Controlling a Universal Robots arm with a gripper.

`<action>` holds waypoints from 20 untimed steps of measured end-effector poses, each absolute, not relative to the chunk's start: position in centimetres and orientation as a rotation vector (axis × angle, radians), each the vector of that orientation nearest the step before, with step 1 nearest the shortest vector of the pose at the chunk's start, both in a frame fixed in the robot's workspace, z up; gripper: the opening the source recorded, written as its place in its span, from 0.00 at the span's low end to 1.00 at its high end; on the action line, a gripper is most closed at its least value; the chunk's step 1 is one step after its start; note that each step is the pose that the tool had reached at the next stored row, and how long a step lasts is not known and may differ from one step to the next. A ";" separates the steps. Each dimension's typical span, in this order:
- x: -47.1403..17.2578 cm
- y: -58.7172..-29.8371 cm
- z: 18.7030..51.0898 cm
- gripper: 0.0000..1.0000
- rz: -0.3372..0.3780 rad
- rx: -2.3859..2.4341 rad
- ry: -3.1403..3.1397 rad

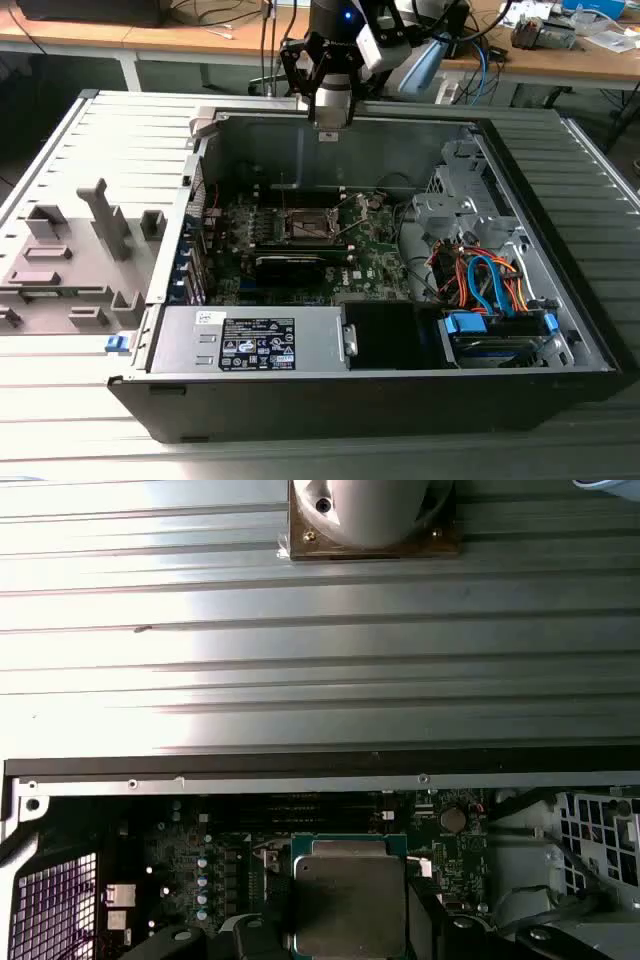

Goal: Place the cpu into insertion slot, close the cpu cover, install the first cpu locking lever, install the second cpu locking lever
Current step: 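Place the cpu into insertion slot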

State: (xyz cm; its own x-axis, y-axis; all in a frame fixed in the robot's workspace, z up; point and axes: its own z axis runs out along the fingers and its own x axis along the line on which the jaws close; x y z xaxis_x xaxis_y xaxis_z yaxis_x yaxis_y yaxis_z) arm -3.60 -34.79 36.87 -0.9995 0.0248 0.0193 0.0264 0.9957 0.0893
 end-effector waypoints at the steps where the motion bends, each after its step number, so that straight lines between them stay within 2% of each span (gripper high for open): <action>1: -3.6 -34.8 36.9 0.55 -0.140 -0.040 -3.120; 20: -3.6 -34.9 36.5 0.55 -0.140 -0.040 -3.120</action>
